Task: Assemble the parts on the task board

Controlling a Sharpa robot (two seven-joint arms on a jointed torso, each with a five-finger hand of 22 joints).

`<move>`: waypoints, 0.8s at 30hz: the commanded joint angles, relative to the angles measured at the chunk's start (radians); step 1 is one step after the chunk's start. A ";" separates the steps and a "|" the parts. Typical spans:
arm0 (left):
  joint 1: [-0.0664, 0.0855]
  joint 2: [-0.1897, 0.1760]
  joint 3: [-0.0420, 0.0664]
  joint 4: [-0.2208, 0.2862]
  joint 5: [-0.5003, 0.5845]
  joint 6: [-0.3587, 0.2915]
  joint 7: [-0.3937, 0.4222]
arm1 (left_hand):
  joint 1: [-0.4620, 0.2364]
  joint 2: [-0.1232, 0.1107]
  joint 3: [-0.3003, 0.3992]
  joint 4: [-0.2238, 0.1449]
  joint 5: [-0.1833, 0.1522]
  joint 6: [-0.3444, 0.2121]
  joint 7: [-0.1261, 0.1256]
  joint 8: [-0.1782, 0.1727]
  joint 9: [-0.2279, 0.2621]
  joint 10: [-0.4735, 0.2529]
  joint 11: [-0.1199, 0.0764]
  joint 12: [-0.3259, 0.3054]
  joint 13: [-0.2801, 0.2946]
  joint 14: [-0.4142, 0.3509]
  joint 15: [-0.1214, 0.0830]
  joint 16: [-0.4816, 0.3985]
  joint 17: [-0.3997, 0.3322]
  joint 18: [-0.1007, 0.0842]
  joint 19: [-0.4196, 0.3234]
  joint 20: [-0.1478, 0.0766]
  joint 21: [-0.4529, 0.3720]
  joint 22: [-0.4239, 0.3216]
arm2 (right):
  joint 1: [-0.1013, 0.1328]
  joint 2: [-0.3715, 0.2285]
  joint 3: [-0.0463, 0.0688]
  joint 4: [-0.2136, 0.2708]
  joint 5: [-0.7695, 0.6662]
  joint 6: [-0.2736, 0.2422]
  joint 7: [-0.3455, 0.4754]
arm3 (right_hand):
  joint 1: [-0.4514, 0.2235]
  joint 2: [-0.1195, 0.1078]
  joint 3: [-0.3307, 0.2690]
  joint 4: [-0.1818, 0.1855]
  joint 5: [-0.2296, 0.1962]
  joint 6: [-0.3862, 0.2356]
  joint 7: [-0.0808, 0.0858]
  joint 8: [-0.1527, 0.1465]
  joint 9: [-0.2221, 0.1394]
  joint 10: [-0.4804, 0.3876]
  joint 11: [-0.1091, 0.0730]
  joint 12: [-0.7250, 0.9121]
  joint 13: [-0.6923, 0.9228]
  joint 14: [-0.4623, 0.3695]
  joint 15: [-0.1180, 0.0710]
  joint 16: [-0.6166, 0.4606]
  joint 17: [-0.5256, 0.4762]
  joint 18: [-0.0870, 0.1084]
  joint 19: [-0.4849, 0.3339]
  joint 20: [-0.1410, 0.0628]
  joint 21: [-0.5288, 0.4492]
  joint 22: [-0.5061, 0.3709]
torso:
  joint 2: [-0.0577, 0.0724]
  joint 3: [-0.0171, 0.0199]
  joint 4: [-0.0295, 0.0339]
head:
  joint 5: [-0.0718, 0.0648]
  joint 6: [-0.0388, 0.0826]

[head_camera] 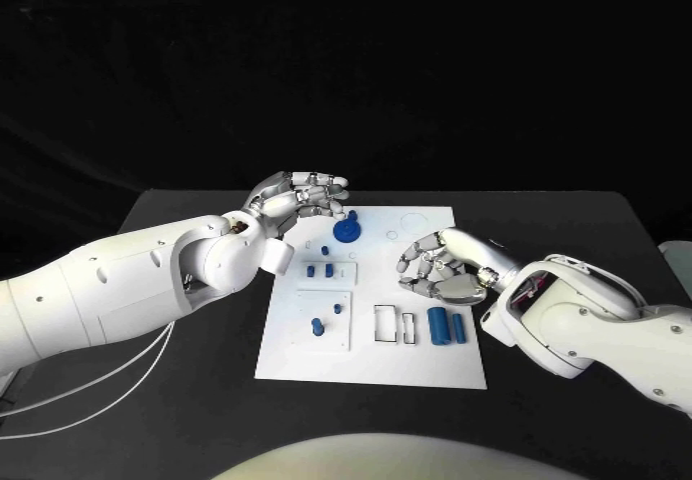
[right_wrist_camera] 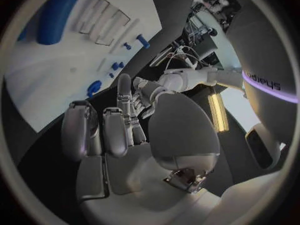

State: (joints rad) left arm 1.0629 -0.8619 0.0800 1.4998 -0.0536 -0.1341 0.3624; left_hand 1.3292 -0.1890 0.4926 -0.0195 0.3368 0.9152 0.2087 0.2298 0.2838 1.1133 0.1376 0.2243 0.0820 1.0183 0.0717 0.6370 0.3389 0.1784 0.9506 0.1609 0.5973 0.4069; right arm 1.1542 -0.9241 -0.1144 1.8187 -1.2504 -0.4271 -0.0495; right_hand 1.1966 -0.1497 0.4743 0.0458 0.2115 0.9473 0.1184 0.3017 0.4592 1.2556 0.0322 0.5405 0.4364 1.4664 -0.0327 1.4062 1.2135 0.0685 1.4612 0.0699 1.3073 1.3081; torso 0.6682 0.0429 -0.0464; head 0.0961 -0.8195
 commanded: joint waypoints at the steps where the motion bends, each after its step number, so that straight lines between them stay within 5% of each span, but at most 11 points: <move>1: 0.001 0.000 0.001 0.001 -0.003 0.018 0.005 | 0.000 0.008 -0.006 -0.002 0.001 -0.006 0.002 -0.006 -0.001 -0.008 0.002 -0.006 0.002 -0.008 0.004 -0.005 0.002 0.000 -0.004 0.000 -0.007 -0.001 | 0.001 -0.045 -0.001 0.012 0.173 0.034 -0.058 | -0.037 -0.004 -0.038 0.037 0.011 -0.038 -0.001 0.034 0.048 0.004 -0.001 0.313 0.331 0.051 -0.005 0.033 0.053 -0.026 0.030 0.000 0.060 0.194 | -0.007 0.0002 -0.0114 | -0.036 0.009; 4: 0.000 -0.002 0.001 0.000 -0.003 0.018 0.005 | 0.000 0.008 -0.006 -0.002 0.001 -0.006 0.002 -0.006 -0.001 -0.008 0.002 -0.006 0.002 -0.008 0.004 -0.005 0.002 0.000 -0.004 0.000 -0.007 -0.001 | -0.006 -0.092 -0.002 0.029 0.150 0.041 -0.107 | -0.050 -0.019 -0.067 0.063 -0.020 -0.055 0.000 0.052 0.073 0.061 0.003 0.552 0.594 0.060 -0.002 0.062 0.107 -0.035 0.049 0.000 0.108 0.213 | -0.010 0.0010 -0.0180 | -0.059 0.009; 8: 0.000 -0.001 0.001 -0.001 -0.003 0.020 0.005 | 0.000 0.008 -0.006 -0.002 0.001 -0.006 0.002 -0.006 -0.001 -0.008 0.002 -0.006 0.002 -0.008 0.004 -0.005 0.002 0.000 -0.004 0.000 -0.007 -0.001 | -0.015 -0.140 -0.004 0.058 0.083 0.052 -0.176 | -0.059 -0.029 -0.094 0.088 -0.045 -0.056 -0.002 0.063 0.088 0.101 0.002 0.666 0.723 0.064 -0.003 0.077 0.136 -0.040 0.057 0.001 0.129 0.223 | -0.013 0.0013 -0.0235 | -0.071 0.005; 15: -0.001 -0.001 0.000 -0.003 -0.003 0.020 0.005 | 0.000 0.008 -0.006 -0.002 0.001 -0.006 0.002 -0.006 -0.001 -0.008 0.002 -0.006 0.002 -0.008 0.004 -0.005 0.002 0.000 -0.004 0.000 -0.007 -0.001 | -0.039 -0.183 -0.010 0.086 -0.044 0.061 -0.272 | -0.084 -0.042 -0.146 0.142 -0.044 -0.059 -0.005 0.072 0.100 0.101 0.001 0.689 0.757 0.064 -0.004 0.082 0.144 -0.042 0.061 0.000 0.142 0.228 | -0.016 -0.0014 -0.0266 | -0.084 -0.001; 24: -0.001 -0.005 0.000 -0.002 -0.003 0.021 0.005 | 0.000 0.008 -0.006 -0.002 0.001 -0.006 0.002 -0.006 -0.001 -0.008 0.002 -0.006 0.002 -0.008 0.004 -0.005 0.002 0.000 -0.004 0.000 -0.007 -0.001 | -0.078 -0.164 -0.014 0.087 -0.141 0.071 -0.324 | -0.089 -0.045 -0.182 0.181 -0.037 -0.067 -0.005 0.073 0.106 0.092 0.001 0.680 0.756 0.063 -0.004 0.082 0.142 -0.042 0.059 0.000 0.138 0.227 | -0.015 -0.0026 -0.0240 | -0.090 -0.006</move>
State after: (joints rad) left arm 1.0615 -0.8677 0.0797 1.4958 -0.0539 -0.1310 0.3619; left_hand 1.3292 -0.1890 0.4926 -0.0195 0.3368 0.9152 0.2087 0.2298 0.2838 1.1133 0.1376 0.2243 0.0831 1.0147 0.0752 0.6370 0.3400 0.1783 0.9506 0.1609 0.5934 0.4071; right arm 1.0785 -1.0919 -0.1282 1.9069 -1.3134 -0.3811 -0.3234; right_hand 1.1186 -0.1949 0.2949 0.2252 0.1686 0.8858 0.1142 0.3712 0.5635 1.3517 0.0348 1.2240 1.1951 1.4664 -0.0326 1.4853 1.3083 0.0375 1.4610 0.0699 1.4461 1.3078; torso 0.6531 0.0410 -0.0709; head 0.0084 -0.8238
